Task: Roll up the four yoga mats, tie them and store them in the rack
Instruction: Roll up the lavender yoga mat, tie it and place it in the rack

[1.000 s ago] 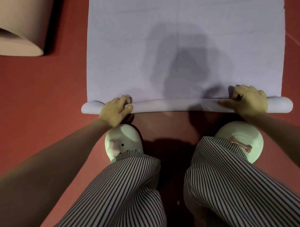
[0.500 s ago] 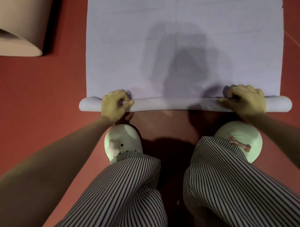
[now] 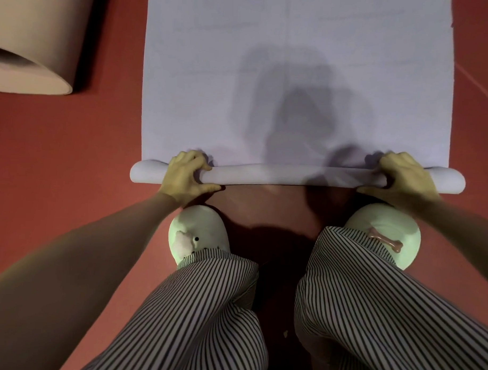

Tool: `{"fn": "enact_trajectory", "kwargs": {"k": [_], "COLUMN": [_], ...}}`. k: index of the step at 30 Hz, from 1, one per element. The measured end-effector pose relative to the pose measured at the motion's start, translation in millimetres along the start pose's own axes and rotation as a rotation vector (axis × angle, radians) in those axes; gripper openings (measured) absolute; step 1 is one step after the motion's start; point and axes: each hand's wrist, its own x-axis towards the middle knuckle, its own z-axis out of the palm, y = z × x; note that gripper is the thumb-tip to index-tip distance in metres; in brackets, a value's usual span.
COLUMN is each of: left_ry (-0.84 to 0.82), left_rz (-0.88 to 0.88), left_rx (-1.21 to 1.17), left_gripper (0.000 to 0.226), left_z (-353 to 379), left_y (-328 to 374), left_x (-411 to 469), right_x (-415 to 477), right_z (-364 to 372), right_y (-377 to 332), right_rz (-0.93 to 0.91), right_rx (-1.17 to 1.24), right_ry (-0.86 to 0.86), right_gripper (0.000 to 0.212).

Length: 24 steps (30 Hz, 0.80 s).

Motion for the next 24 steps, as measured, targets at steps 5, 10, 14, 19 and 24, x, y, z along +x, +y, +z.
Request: {"fn": "enact_trajectory", "kwargs": {"k": [5,10,14,19,24], "left_ry": [-0.007,0.0,0.074,0.119,0.21], "left_rz": [-0.052,-0.007,-0.055,-0.074,-0.144], "left_rx": [-0.051,0.059,0.152,0.165,0.202], "left_gripper": [0.06,0.059,0.055,0.05,0.051], "left_z": [-2,-6,0,4,12], "left_y": [-1,-5,0,6,20], "left_x": [7,17,16,13,5], "right_x": [6,7,7,7,0], "right_z": [0,3,3,2,13], "right_y": [1,0,-5,-15,-23], "right_rz": [-0.062,-0.024,0.141,0.236,0.308], "right_rx": [0.083,0.064,-0.001,-0.082,-0.089], "right_ry": [0.107,0.257,0.271,0.258,0.28], "right_gripper": [0.054,0.048,0.047,0.059,0.059]}}
